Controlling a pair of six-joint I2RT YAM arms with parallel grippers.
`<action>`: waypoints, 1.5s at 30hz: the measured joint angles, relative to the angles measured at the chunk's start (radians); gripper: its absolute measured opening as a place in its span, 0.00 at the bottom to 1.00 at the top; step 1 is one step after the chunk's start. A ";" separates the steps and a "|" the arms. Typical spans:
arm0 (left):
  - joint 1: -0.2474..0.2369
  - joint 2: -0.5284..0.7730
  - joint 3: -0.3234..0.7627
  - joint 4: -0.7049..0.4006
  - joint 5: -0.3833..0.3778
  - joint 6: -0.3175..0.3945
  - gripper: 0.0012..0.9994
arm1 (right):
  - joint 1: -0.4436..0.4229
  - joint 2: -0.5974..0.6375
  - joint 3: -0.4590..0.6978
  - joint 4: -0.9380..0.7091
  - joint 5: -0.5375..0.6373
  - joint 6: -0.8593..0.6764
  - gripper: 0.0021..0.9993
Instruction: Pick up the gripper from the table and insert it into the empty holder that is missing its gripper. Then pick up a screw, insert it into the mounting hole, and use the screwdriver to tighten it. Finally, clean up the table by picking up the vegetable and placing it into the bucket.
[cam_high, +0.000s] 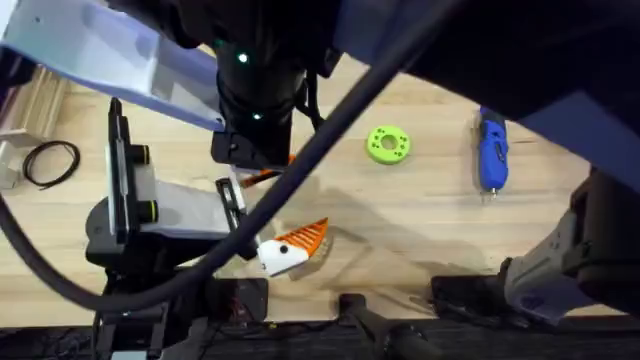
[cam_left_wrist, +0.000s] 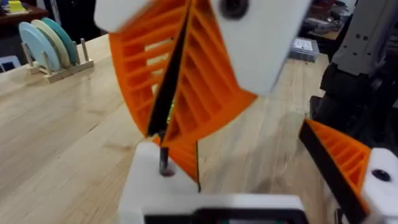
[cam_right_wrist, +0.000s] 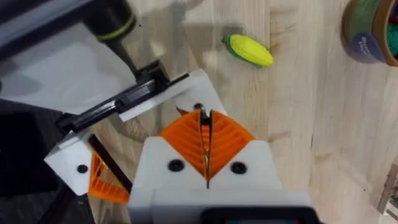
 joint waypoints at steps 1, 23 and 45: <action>0.000 0.000 0.000 0.000 0.000 0.000 0.99 | 0.000 0.000 0.000 0.000 0.000 0.000 0.00; 0.000 0.000 0.000 0.000 0.000 0.003 0.99 | 0.000 0.000 0.073 -0.041 0.000 0.008 0.00; 0.000 0.000 0.000 0.000 0.000 0.003 0.99 | 0.000 0.001 0.072 -0.050 -0.009 0.019 0.00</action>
